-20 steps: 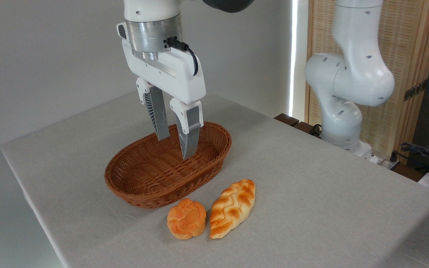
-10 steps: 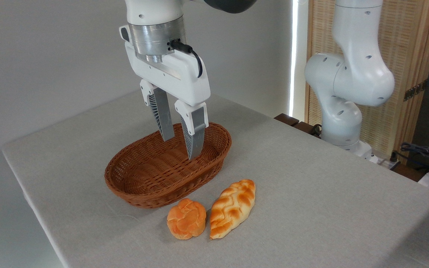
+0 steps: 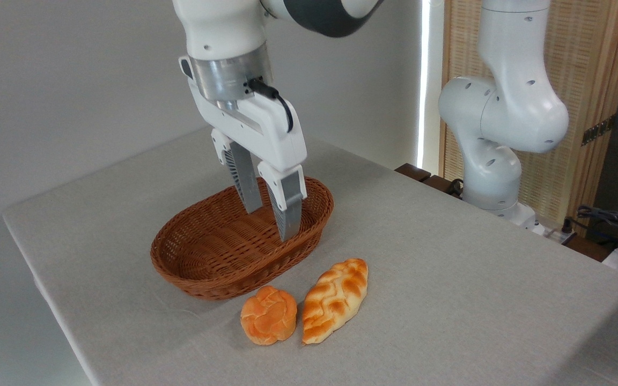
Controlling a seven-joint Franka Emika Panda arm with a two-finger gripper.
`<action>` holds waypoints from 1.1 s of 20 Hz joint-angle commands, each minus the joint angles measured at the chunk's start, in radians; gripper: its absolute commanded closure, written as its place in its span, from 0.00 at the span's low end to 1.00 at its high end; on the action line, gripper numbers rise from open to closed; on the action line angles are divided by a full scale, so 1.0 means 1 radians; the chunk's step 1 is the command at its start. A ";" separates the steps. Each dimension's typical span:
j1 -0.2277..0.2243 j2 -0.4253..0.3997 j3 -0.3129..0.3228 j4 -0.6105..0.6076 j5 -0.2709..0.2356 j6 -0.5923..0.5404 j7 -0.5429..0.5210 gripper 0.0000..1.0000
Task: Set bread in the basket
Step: 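Move the open gripper down over the braided bread loaf, then close the gripper on the braided bread loaf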
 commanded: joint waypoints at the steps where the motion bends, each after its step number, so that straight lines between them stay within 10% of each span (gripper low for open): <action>1: 0.005 -0.020 0.006 -0.083 -0.003 0.018 0.024 0.00; 7: 0.005 -0.033 0.041 -0.313 0.019 0.253 0.060 0.00; 20: 0.006 -0.019 0.098 -0.356 0.115 0.262 0.204 0.01; 22: 0.006 -0.019 0.111 -0.356 0.115 0.261 0.225 0.30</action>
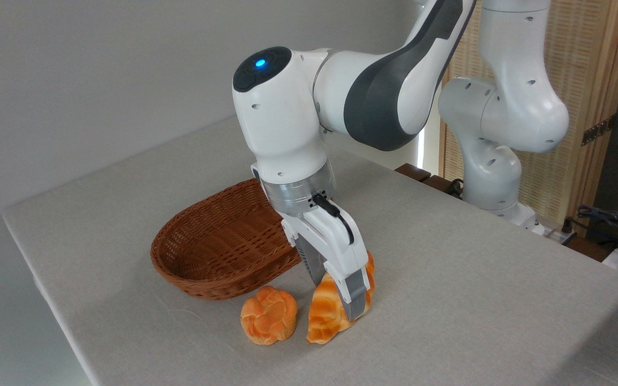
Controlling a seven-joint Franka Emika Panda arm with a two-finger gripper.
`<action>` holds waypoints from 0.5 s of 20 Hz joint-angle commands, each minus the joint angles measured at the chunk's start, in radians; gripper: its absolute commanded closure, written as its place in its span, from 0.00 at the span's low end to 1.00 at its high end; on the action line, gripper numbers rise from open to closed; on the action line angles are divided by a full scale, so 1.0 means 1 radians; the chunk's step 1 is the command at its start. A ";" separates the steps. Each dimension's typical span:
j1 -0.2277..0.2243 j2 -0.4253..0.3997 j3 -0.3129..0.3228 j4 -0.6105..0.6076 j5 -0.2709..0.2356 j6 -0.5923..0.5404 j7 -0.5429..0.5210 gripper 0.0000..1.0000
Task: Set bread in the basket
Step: 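Close the gripper on the braided bread loaf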
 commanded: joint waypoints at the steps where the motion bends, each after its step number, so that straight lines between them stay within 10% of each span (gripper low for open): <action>1: -0.003 -0.017 0.019 -0.017 0.016 -0.002 0.053 0.51; 3: -0.002 -0.017 0.019 -0.017 0.016 -0.002 0.056 0.67; 10: -0.003 -0.014 0.019 -0.016 0.016 -0.011 0.057 0.64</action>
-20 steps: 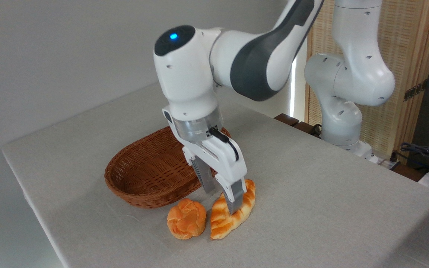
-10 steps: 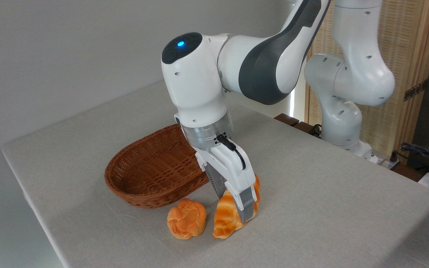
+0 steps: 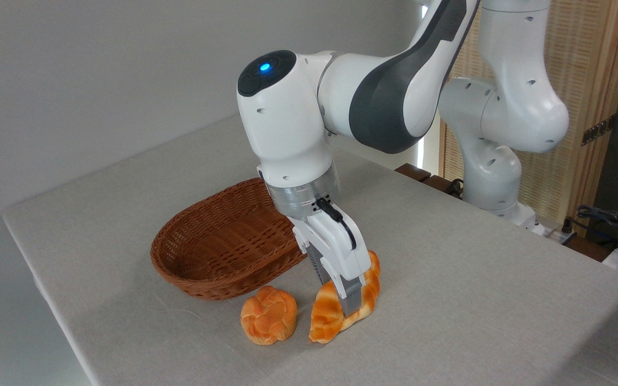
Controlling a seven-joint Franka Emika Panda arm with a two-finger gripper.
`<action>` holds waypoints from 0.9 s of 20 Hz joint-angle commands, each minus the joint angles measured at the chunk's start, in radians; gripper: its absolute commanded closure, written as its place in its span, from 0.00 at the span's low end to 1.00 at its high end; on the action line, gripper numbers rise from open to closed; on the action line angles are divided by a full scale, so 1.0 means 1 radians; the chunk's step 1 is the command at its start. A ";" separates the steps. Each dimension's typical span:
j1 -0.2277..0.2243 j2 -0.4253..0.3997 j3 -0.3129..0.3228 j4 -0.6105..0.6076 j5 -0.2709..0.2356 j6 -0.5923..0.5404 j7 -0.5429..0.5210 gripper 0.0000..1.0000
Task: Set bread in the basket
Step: 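Close the gripper on the braided bread loaf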
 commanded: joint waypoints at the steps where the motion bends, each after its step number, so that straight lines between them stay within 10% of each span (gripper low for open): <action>1: -0.002 -0.014 0.007 -0.012 0.016 -0.010 0.014 0.65; 4: -0.003 -0.015 0.007 -0.011 0.016 -0.010 0.029 0.88; 18: -0.003 -0.029 0.007 0.008 0.014 -0.036 0.041 0.85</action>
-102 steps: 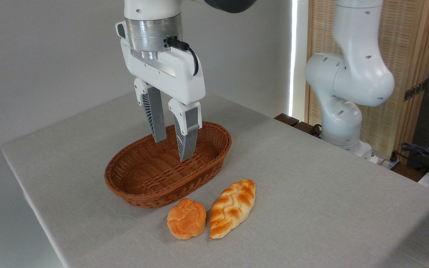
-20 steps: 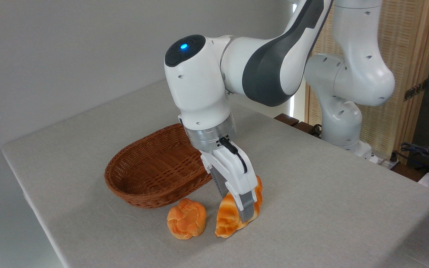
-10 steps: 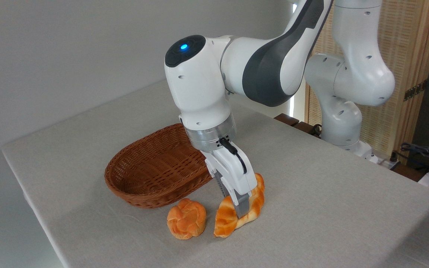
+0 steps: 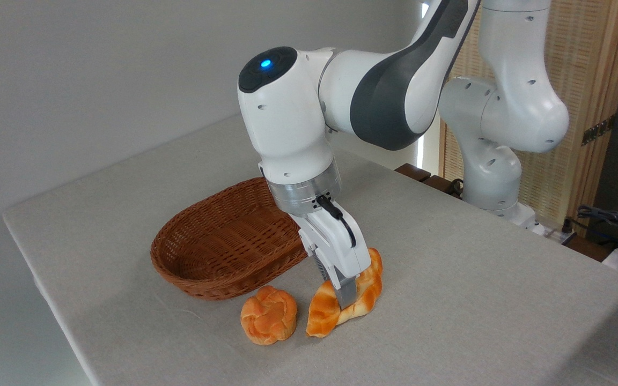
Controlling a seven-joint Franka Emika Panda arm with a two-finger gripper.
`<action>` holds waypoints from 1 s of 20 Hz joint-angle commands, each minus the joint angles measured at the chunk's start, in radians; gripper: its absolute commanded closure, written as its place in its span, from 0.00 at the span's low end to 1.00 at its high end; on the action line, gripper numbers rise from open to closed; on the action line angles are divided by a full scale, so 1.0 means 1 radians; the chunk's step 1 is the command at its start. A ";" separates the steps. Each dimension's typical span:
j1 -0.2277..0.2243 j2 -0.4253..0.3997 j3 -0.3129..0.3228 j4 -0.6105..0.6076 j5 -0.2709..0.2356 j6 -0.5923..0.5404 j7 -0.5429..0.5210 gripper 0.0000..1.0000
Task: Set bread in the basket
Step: 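Lift the braided loaf and carry it over the basket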
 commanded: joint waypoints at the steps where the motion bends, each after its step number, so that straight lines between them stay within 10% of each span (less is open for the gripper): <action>1: -0.003 -0.021 0.006 0.032 0.013 -0.045 0.022 0.85; 6: -0.017 -0.027 -0.023 0.166 -0.070 -0.122 0.013 0.82; 14: -0.016 -0.017 -0.261 0.221 -0.184 -0.131 -0.115 0.71; 17: -0.016 0.012 -0.330 0.221 -0.205 -0.110 -0.180 0.07; 20: -0.017 0.031 -0.350 0.221 -0.202 -0.094 -0.239 0.00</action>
